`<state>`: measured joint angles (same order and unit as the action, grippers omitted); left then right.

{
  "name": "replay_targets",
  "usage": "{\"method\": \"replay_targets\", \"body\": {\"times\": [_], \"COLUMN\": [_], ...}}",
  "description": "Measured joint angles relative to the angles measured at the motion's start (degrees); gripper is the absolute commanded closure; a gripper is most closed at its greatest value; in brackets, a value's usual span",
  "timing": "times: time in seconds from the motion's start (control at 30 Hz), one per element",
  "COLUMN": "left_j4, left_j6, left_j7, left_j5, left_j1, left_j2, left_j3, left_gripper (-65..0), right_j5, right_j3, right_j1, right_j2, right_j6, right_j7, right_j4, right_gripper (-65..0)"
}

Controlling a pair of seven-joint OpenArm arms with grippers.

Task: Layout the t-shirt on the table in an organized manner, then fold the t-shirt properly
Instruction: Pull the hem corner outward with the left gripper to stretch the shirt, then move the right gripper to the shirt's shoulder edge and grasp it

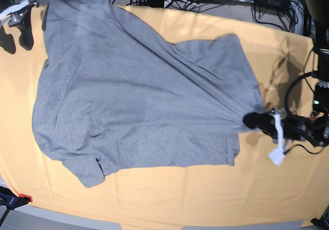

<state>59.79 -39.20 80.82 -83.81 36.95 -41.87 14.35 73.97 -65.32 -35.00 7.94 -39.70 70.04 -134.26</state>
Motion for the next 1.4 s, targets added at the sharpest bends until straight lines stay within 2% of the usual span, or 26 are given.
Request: {"method": "replay_targets", "body": {"times": [0.33, 0.4, 0.53, 0.6, 0.83, 0.9, 0.97, 1.03, 1.1, 1.17, 1.3, 1.4], "left_j4": [0.0, 0.0, 0.0, 0.0, 0.0, 0.0, 0.0, 0.1, 0.1, 0.0, 0.0, 0.0], "left_j6": [-0.5, -0.5, 0.4, 1.9, 1.9, 4.9, 9.8, 14.6, 17.9, 19.3, 19.3, 19.5], "left_j7": [0.0, -0.4, -6.4, -8.9, -15.1, -17.7, -21.0, -23.3, -23.9, -24.1, -24.3, -24.2], "left_j5": [0.1, 3.8, 12.2, 15.6, 26.5, 30.6, 36.5, 41.7, 45.4, 47.8, 48.7, 46.9], "left_j1": [2.6, 2.9, 2.9, 3.1, 3.1, 3.0, 3.0, 3.1, 3.0, 3.0, 3.1, 3.1], "left_j2": [-7.5, -8.9, -11.3, -11.5, -11.3, -11.3, -11.2, -11.1, -11.2, -11.3, -11.3, -11.3], "left_j3": [0.0, 0.0, 0.0, 0.0, 0.1, 0.1, 0.1, 0.1, 0.1, 0.1, 0.1, 0.1], "left_gripper": [0.0, 0.0, 0.0, 0.0, 0.0, 0.0, 0.0, 0.0, 0.0, 0.0, 0.0, 0.0], "right_j5": [0.0, 0.0, -0.5, -0.4, -0.4, -0.4, -0.5, -0.5, -0.5, -1.8, -9.0, -17.6], "right_j3": [5.1, 5.7, 6.0, 6.0, 6.0, 6.1, 7.2, 9.5, 12.4, 16.1, 25.2, 31.7], "right_j1": [0.9, 0.9, 0.9, 0.9, 0.9, 0.9, 0.9, 0.8, 0.8, 0.8, 0.7, 0.7], "right_j2": [0.0, 0.0, 0.0, -0.1, 0.0, -0.1, 0.0, 0.0, 0.0, 0.0, 0.0, 0.0], "right_j6": [0.0, 0.0, 0.0, 0.0, 0.0, 0.0, 0.0, 0.0, 0.0, 0.0, 0.0, 0.0], "right_j7": [0.5, 1.2, 1.6, 1.6, 1.6, 1.6, 1.6, 1.7, 1.8, 1.7, 1.1, -4.0], "right_j4": [0.0, 0.0, 0.0, 0.0, 0.0, 0.0, 0.0, 0.0, 0.0, 0.0, 0.1, 0.1], "right_gripper": [-33.0, -33.0, -33.0, -33.0, -33.0, -33.0, -33.0, -33.0, -33.0, -33.0, -33.0, -33.0]}}
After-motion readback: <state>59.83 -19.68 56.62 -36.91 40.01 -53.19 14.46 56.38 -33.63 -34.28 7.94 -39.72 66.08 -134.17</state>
